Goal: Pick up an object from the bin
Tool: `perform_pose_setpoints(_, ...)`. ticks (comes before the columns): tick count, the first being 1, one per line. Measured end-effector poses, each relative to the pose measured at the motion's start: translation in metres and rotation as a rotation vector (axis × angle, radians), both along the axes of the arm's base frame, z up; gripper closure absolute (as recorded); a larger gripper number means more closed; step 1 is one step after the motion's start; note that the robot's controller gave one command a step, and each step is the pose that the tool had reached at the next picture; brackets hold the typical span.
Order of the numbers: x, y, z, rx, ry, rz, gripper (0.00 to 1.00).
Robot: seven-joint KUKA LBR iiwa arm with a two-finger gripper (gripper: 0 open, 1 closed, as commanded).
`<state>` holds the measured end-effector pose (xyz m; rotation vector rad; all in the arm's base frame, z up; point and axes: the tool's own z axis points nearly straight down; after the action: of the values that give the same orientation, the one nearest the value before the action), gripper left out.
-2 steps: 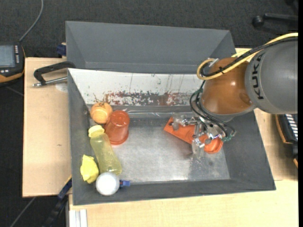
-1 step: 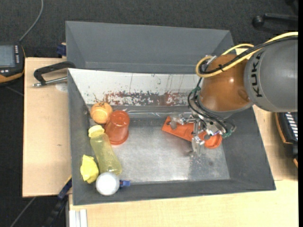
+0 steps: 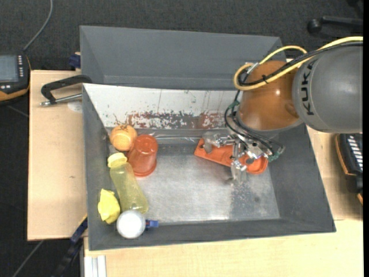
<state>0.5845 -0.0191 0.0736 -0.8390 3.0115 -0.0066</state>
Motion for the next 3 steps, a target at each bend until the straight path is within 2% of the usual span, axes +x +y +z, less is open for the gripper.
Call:
perform_pose_setpoints(1,0.0104,-0.0072,0.0001,0.004,-0.005,0.122,0.0)
perform_pose_setpoints(2,0.0186,-0.0136,-0.002,-0.003,-0.008,0.323,1.0)
perform_pose_setpoints(3,0.0184,-0.0139,-0.0022,-0.003,-0.007,0.323,0.0)
